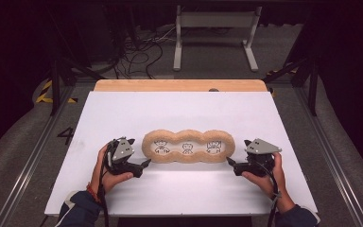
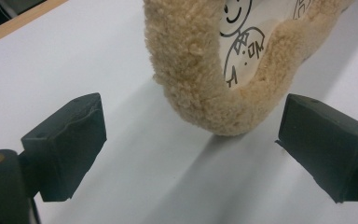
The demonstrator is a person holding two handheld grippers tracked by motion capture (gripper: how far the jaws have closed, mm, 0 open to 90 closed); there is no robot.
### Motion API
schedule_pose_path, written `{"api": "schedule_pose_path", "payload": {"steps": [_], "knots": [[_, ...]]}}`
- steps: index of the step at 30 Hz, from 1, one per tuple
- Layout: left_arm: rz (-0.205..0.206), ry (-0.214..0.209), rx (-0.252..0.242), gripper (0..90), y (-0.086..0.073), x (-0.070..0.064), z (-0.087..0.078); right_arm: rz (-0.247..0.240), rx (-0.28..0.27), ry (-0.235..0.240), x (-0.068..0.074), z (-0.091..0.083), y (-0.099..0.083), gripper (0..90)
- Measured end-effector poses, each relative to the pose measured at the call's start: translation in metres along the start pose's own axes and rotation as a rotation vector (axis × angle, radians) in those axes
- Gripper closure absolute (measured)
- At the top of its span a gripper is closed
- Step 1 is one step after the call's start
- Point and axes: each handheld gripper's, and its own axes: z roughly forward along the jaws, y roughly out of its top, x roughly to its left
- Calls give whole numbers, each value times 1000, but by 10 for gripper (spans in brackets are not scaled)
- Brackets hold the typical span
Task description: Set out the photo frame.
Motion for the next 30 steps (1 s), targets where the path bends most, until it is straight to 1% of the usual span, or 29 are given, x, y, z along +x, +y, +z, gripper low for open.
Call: {"api": "schedule_pose_path", "payload": {"steps": [5, 7, 12, 15, 18, 22, 27, 30], "knots": [[5, -6, -11, 81, -3, -1, -6, 3, -3, 0, 0, -4, -2, 108], [11, -4, -10, 82, -5, -1, -8, 3, 0, 0, 0, -4, -2, 109], [11, -7, -10, 83, -10, -2, -12, 6, 5, -2, -2, -7, -6, 108], [22, 0, -2, 84, -12, -2, -15, 15, 7, -9, -5, -9, -10, 108], [18, 6, 1, 84, -15, -1, -18, 22, 10, -19, -8, -11, -14, 108], [9, 6, 2, 85, -20, 0, -22, 36, 11, -20, -10, -15, -18, 109], [13, 11, 12, 85, -25, 1, -25, 37, 10, -26, -11, -18, -22, 108], [7, 12, 13, 85, -28, 1, -28, 35, 14, -27, -11, -20, -25, 108]]}}
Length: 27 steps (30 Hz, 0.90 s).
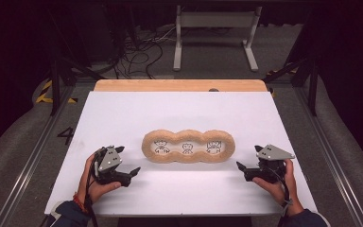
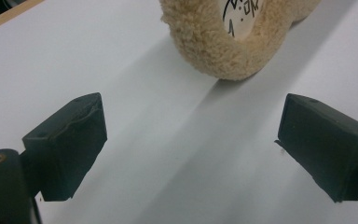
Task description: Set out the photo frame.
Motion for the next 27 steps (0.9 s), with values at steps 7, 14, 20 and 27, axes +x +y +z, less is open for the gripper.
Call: {"api": "schedule_pose_path", "payload": {"steps": [7, 14, 20, 27], "knots": [[2, -6, 4, 85, -7, 0, -5, -13, 5, -9, 1, -4, -5, 107], [0, -18, -2, 81, -14, 0, -11, -4, -10, -18, 0, -9, -11, 109], [-3, -10, 12, 81, -21, 1, -16, -21, -1, -26, 3, -12, -19, 108], [-4, -7, 30, 79, -29, 2, -20, -17, 5, -32, 2, -17, -27, 108]]}}
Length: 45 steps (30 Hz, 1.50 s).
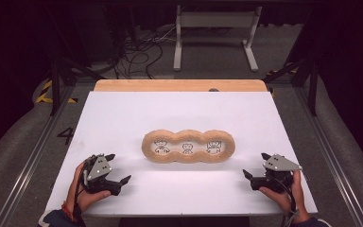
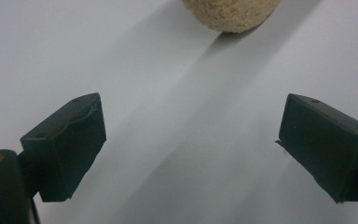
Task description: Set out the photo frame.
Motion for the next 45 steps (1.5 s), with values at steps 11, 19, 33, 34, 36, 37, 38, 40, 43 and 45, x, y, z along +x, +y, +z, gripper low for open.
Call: {"api": "schedule_pose_path", "payload": {"steps": [11, 19, 33, 34, 36, 37, 38, 40, 43, 45], "knots": [[-29, -1, -4, 79, -9, 4, -4, 27, -9, -20, -6, -12, -15, 104], [-73, 3, -25, 81, -21, 10, -19, 59, -16, -39, -11, -18, -24, 103], [-86, 18, -57, 82, -25, 9, -30, 66, -35, -32, -11, -19, -26, 102], [-85, 15, -53, 82, -26, 9, -30, 68, -36, -33, -11, -19, -26, 103], [-87, 18, -58, 81, -27, 10, -31, 70, -38, -36, -12, -20, -26, 103], [-89, 19, -65, 81, -27, 10, -32, 71, -38, -35, -11, -20, -26, 103], [-89, 18, -65, 81, -27, 10, -32, 71, -38, -35, -11, -20, -25, 103], [-85, 21, -65, 81, -27, 9, -33, 67, -35, -36, -10, -20, -25, 103], [-83, 23, -69, 81, -27, 10, -33, 60, -33, -36, -10, -19, -25, 103], [-82, 21, -66, 81, -27, 10, -33, 61, -32, -34, -10, -19, -25, 103]]}}
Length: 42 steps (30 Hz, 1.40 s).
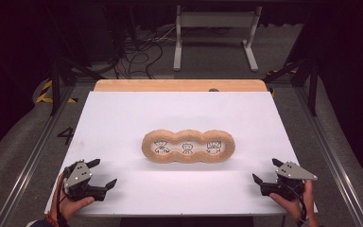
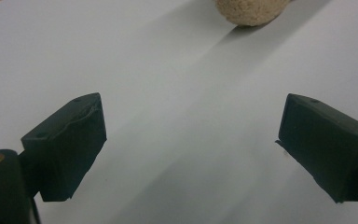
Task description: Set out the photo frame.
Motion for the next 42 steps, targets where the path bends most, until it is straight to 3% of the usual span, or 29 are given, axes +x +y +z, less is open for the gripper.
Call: {"api": "schedule_pose_path", "payload": {"steps": [42], "knots": [[-4, 2, 12, 78, 1, 1, 3, -1, 3, 3, 0, 1, -1, 102]]}}
